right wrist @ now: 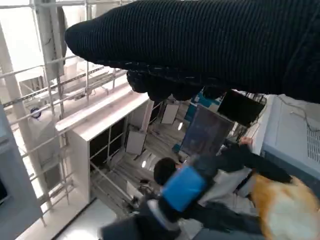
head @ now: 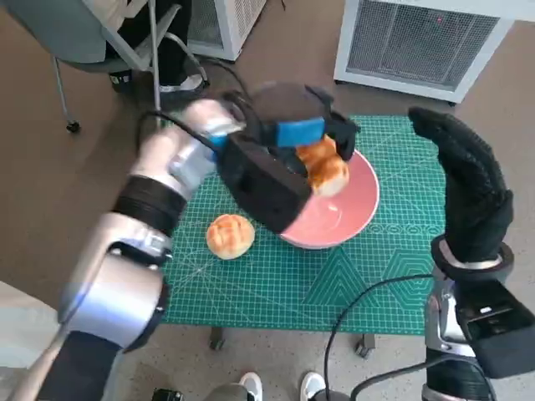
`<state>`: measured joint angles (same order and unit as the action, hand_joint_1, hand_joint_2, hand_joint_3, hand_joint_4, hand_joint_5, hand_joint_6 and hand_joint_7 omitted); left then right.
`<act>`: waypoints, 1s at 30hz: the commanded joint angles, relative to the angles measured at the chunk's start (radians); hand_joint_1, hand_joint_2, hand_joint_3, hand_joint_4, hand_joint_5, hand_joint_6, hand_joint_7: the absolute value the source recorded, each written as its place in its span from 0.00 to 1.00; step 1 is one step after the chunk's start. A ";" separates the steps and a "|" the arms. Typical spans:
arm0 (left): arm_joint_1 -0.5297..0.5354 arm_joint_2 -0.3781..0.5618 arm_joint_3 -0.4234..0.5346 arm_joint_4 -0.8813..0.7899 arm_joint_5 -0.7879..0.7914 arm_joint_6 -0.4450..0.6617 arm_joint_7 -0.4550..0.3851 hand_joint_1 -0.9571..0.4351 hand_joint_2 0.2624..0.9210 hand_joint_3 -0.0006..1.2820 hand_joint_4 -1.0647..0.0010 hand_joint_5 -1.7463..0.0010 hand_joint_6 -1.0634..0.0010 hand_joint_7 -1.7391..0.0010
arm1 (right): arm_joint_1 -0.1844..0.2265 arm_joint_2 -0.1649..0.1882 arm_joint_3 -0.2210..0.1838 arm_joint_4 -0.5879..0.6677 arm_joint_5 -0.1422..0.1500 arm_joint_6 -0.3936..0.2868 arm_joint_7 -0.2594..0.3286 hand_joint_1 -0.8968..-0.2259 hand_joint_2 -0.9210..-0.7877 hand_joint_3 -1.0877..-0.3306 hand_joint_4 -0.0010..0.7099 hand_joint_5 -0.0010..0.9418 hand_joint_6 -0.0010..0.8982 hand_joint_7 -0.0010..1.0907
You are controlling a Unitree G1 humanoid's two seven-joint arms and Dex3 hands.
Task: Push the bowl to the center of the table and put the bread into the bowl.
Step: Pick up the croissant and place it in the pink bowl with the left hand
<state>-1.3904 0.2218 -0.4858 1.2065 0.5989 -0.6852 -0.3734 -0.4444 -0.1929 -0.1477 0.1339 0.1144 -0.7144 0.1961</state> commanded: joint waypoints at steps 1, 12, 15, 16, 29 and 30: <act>0.014 -0.028 -0.024 0.026 0.025 0.032 0.032 0.69 1.00 0.07 0.45 0.30 0.36 0.33 | 0.027 -0.001 -0.007 -0.010 -0.013 0.017 -0.019 0.76 0.00 0.76 0.61 0.02 0.10 0.65; 0.037 -0.048 -0.049 0.034 0.035 0.110 -0.021 0.64 0.90 0.01 0.74 0.96 0.64 0.94 | 0.035 -0.003 -0.007 -0.016 -0.021 0.016 -0.036 0.74 0.00 0.77 0.62 0.02 0.12 0.64; 0.042 -0.032 -0.030 0.022 0.009 0.103 -0.049 0.62 0.88 0.00 0.78 0.99 0.66 0.97 | 0.036 -0.005 -0.006 -0.017 -0.023 0.016 -0.039 0.73 0.00 0.78 0.62 0.02 0.13 0.64; 0.044 -0.026 -0.024 0.018 0.002 0.100 -0.056 0.60 0.87 0.00 0.79 0.99 0.67 0.98 | 0.036 -0.005 -0.006 -0.016 -0.022 0.015 -0.039 0.73 0.00 0.78 0.62 0.02 0.13 0.64; 0.133 0.132 0.063 -0.123 -0.056 -0.057 0.018 0.40 0.98 0.02 0.76 0.99 0.67 0.99 | 0.033 -0.004 0.000 -0.013 -0.025 0.013 -0.040 0.72 0.00 0.78 0.62 0.02 0.14 0.63; 0.141 0.146 0.069 -0.134 -0.060 -0.072 0.024 0.39 0.98 0.02 0.75 0.98 0.66 0.99 | 0.033 -0.003 0.001 -0.013 -0.024 0.013 -0.039 0.72 0.00 0.78 0.62 0.02 0.14 0.63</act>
<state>-1.2850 0.3067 -0.4441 1.1156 0.5643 -0.7005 -0.3785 -0.4281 -0.1930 -0.1499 0.1181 0.1037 -0.7109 0.1592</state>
